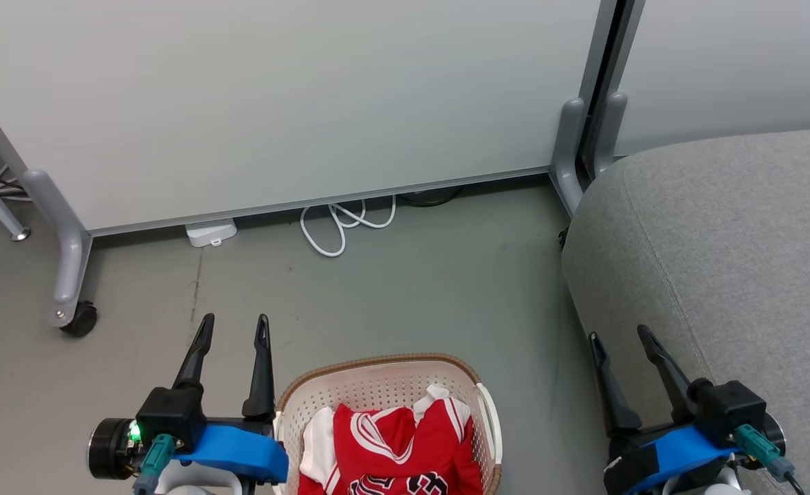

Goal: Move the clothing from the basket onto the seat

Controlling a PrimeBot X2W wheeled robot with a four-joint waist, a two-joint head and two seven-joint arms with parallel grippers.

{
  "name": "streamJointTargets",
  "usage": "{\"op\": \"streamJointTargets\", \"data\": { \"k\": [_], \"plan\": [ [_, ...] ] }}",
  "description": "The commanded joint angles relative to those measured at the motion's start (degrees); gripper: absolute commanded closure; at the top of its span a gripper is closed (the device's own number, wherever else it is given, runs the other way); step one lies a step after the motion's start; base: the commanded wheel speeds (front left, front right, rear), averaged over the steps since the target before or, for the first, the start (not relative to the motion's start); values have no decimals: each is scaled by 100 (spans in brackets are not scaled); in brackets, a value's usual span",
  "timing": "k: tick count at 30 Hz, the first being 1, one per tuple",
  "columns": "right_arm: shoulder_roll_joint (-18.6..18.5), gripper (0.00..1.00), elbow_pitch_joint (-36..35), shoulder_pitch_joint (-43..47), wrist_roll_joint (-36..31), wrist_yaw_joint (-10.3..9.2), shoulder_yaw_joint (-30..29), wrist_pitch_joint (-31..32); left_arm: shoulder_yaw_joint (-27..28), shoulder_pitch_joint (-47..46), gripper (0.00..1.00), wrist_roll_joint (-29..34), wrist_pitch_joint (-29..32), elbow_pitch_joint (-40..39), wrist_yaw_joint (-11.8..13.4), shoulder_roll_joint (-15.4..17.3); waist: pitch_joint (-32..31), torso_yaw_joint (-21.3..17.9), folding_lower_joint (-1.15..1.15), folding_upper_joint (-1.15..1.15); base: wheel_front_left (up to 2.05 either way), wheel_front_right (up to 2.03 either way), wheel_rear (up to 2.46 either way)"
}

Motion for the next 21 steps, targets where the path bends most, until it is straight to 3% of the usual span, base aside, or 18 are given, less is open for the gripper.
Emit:
{"op": "streamJointTargets", "data": {
  "k": [1, 11, 21],
  "plan": [
    [-28, 0, 9, -40, -170, 2, 31, -71, 28, -1, 0, 157, -63, 20, -42, -4, 1, 2, 0, 0, 0, 0, 0],
    [-28, 0, 22, -18, -452, 2, 67, -154, 97, 8, 0, 390, -147, 109, -113, -44, 15, 20, 0, 0, 0, 0, 0],
    [-27, 0, 45, -6, -325, 2, 59, -147, 190, -15, 0, 294, -140, 212, -188, -61, 18, 30, 0, 0, 0, 0, 0]
  ]
}}
